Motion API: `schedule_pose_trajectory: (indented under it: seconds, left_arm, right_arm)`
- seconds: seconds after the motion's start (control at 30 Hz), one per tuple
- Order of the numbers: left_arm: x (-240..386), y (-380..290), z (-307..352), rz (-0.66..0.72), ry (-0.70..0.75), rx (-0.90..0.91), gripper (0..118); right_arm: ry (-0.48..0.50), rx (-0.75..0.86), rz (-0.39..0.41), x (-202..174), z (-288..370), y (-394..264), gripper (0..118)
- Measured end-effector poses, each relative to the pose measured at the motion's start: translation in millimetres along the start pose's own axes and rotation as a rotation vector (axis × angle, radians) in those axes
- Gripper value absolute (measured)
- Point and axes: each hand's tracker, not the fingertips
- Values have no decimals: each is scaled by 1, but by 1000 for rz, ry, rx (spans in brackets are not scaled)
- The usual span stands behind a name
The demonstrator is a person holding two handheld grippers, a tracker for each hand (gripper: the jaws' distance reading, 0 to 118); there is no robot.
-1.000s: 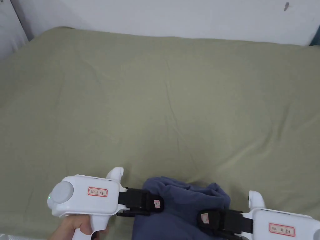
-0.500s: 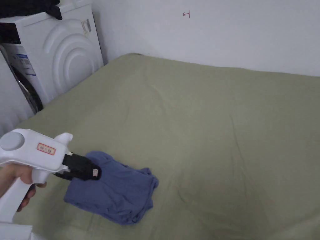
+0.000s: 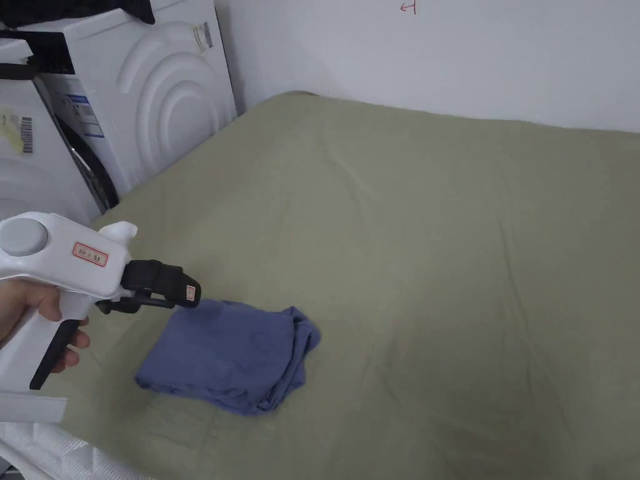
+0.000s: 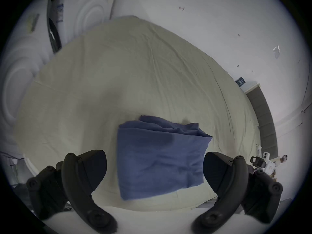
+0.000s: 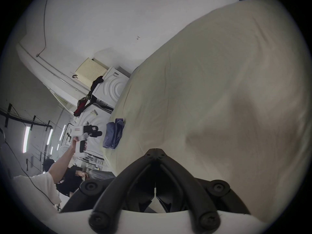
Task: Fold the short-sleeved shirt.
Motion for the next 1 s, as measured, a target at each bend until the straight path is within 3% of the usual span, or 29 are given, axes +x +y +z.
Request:
schedule_pose_trajectory:
  seconds: [0.07,0.13,0.17,0.2,0.23,0.3,0.37,0.43,0.5,0.63,0.7,0.77,0.9,1.0]
  left_arm:
    - [15,-7,24,-38,82,60,115]
    - [29,-17,48,-77,121,128,104]
    - [42,-26,59,-91,124,197,72]
    - [59,-32,64,-88,129,222,28]
    - [75,-39,66,-125,148,228,0]
    - [118,-60,70,-143,155,300,0]
    - [165,-82,63,-158,78,364,0]
    - [214,-105,53,-172,-20,418,0]
    - [271,-133,44,-190,-18,512,0]
    - [359,-170,24,-277,-60,597,0]
    - [397,-187,12,-292,-41,665,0]
    - [428,-201,7,-333,65,751,0]
    - [463,-226,17,-402,77,777,0]
    - [467,-254,38,-259,114,812,0]
  right_arm:
    - [16,10,28,-7,4,1,2]
    - [-3,28,86,-15,13,3,2]
    - [-11,39,125,-20,18,3,2]
    - [-32,64,152,-26,24,3,2]
    - [-54,81,175,-28,30,4,2]
    - [-156,155,239,-41,43,5,2]
    - [-290,216,331,-46,55,9,2]
    - [-360,279,400,-56,70,9,2]
    - [-513,353,494,-68,85,8,2]
    - [-690,476,662,-81,113,-3,2]
    - [-729,547,691,-84,131,-11,2]
    - [-744,590,685,-86,147,-17,2]
    - [-731,634,678,-89,178,-24,2]
    - [-679,679,631,-101,194,-30,2]
